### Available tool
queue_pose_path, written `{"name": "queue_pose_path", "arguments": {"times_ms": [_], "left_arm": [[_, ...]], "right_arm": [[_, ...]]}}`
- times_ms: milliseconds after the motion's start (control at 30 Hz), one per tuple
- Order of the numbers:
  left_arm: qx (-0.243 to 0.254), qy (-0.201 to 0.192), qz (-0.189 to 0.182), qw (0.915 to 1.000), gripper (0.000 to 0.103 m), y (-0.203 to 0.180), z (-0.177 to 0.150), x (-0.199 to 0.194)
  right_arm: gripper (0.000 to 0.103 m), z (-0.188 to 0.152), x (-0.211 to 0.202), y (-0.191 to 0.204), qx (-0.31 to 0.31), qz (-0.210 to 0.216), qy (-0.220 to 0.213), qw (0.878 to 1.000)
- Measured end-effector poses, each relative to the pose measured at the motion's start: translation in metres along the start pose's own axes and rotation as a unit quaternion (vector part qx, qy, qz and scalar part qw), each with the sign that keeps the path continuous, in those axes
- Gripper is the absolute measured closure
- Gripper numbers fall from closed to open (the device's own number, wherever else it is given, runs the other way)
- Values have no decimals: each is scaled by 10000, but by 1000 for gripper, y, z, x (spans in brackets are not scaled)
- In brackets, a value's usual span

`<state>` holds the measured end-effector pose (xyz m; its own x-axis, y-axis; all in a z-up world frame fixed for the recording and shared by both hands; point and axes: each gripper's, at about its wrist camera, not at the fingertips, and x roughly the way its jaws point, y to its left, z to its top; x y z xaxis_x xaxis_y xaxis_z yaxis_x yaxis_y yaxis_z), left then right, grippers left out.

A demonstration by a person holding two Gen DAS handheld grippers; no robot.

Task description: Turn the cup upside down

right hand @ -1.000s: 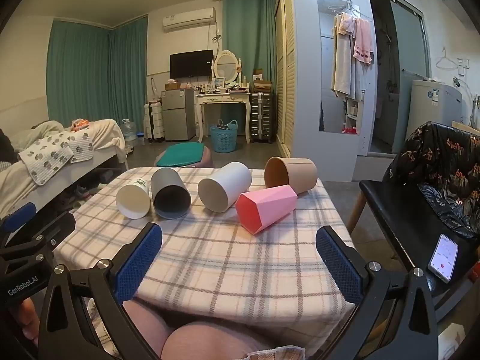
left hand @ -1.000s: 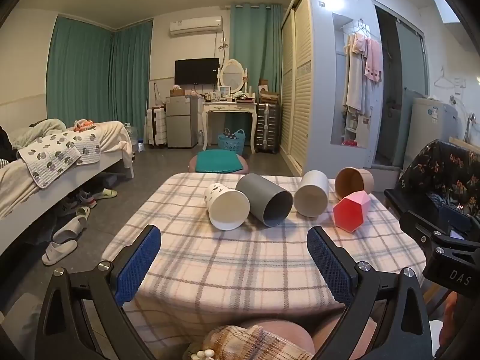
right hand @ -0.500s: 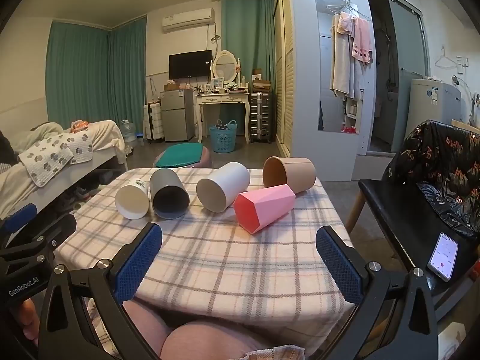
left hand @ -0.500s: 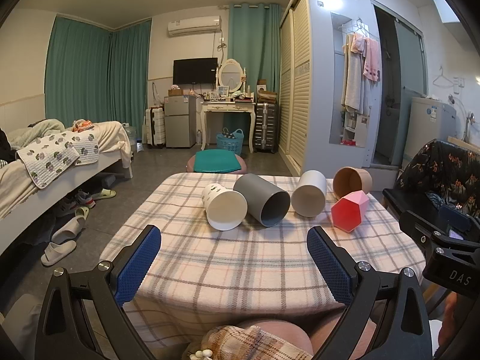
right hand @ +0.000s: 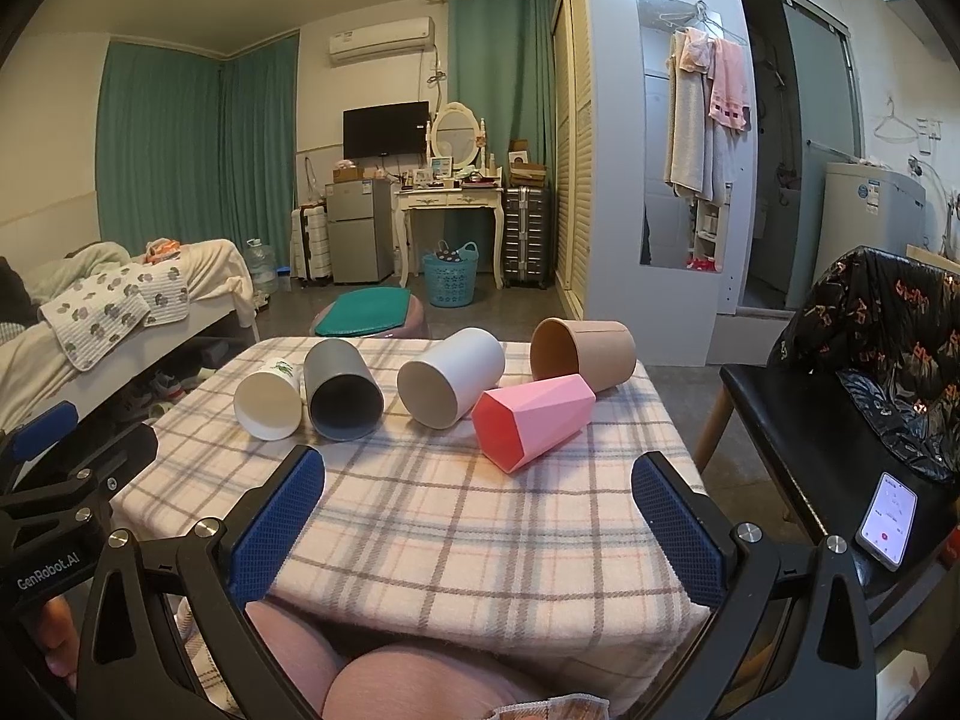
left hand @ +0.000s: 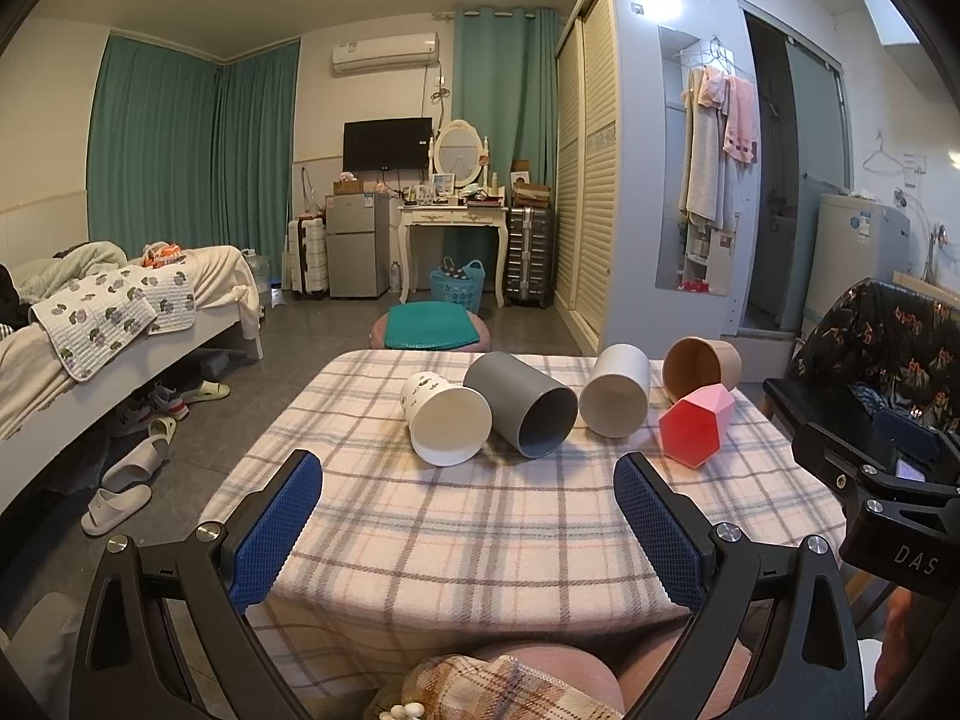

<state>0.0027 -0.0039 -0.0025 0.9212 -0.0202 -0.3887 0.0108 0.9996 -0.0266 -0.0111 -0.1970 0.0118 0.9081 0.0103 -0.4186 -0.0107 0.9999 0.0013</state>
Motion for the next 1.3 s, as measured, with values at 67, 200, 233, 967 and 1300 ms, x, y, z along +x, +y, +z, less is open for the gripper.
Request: {"name": "queue_pose_path", "arguments": {"times_ms": [67, 200, 233, 967, 1300], "left_arm": [[2, -2, 1, 10000, 2, 0, 0, 0], [0, 1, 2, 10000, 2, 0, 0, 0], [2, 3, 4, 10000, 2, 0, 1, 0], [-4, 28, 12, 10000, 2, 3, 2, -1], [-3, 29, 9, 10000, 2, 3, 2, -1]], "right_arm": [[0, 0, 0, 0, 3, -3, -4, 10000], [0, 0, 0, 0, 2, 1, -2, 10000], [0, 0, 0, 0, 3, 4, -3, 10000], [0, -2, 1, 3, 14, 45, -15, 10000], [0, -4, 2, 4, 15, 51, -8, 10000]]}}
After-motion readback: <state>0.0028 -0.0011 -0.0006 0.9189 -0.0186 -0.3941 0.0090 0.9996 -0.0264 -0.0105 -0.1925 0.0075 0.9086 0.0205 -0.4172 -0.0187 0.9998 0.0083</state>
